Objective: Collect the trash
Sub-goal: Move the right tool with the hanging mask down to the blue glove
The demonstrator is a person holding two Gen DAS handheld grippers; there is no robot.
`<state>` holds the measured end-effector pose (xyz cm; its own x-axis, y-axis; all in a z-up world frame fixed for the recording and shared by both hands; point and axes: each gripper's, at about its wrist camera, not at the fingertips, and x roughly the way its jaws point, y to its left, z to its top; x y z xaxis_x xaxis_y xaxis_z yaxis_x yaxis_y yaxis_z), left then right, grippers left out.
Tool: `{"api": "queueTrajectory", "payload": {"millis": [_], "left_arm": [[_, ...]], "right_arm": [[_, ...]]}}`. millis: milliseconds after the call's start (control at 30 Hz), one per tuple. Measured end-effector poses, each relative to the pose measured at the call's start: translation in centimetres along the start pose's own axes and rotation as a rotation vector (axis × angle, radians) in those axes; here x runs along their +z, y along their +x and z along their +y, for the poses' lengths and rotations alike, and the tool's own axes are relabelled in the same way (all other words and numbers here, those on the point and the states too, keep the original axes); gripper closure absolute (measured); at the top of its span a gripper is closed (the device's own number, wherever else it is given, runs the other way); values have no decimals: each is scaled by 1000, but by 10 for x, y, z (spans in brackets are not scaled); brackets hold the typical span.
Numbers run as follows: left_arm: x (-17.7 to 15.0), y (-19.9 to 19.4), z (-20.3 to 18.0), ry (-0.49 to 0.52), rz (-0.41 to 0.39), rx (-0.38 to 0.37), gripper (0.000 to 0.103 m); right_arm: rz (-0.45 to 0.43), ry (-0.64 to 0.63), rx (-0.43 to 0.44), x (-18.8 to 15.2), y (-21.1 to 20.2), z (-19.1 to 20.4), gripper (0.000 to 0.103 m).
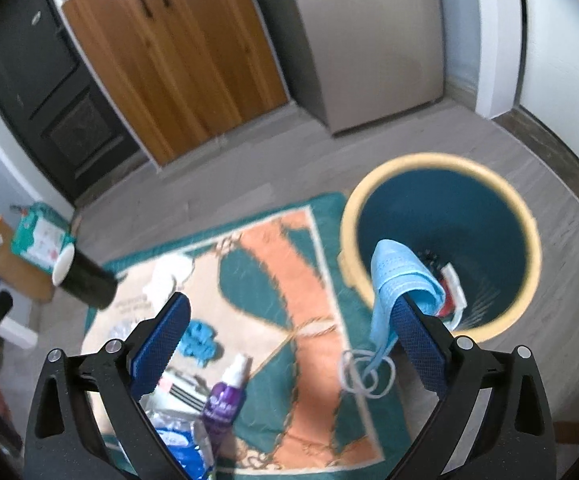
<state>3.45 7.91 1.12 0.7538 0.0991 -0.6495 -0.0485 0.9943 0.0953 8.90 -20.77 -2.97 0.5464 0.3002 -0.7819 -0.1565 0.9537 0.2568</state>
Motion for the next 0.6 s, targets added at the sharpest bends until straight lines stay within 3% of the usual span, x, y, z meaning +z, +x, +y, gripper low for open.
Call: {"api": "queueTrajectory", "payload": {"millis": [333,600], "left_arm": [[-35,49,32,-110,155,-2,6],[-60,80,11,-34,251,-45,6]], "right_arm": [[107,-163,18,-24,45,57,5],[183,-264,12,-42,80,86,5]]}}
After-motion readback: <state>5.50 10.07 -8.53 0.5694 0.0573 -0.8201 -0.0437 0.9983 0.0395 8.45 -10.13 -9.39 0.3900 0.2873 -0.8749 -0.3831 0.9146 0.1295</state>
